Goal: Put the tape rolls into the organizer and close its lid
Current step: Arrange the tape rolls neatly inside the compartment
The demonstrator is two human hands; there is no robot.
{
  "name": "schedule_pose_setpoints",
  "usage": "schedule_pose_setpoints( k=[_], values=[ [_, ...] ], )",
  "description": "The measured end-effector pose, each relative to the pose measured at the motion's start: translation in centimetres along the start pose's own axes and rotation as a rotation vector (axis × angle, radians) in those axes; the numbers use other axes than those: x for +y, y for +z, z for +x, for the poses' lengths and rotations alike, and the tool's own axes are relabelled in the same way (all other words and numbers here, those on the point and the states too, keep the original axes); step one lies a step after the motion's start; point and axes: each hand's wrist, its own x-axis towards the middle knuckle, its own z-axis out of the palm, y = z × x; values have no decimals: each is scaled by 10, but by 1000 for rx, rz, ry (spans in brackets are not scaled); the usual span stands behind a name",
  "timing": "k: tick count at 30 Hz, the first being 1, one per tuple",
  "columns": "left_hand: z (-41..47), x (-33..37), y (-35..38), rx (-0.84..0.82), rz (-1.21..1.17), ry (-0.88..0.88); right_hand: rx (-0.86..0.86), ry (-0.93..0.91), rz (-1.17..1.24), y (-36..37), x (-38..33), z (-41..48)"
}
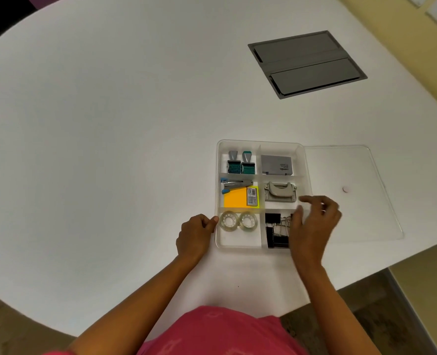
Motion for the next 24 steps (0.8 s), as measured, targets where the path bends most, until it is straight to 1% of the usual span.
schedule_pose_setpoints(
  k=[2,6,7,9,12,20,24],
  values=[
    [1,-1,-2,-19,-5,-19,-14,140,73,-6,22,10],
    [3,0,-6,-52,-26,-42,-151,567,245,-12,65,27],
    [3,0,-6,-55,-36,-47,-173,610,237,-13,74,29],
    [2,0,-7,-58,-59,-55,-233,591,157,-12,86,31],
    [1,0,-6,-57,-91,-52,-339,473,44,-6,94,27],
    [-1,1,-8,-46,-108,-50,-437,291,-75,-1,113,25],
    [-3,2,-12,-52,-119,-65,-473,280,-142,-1,112,25]
  ],
)
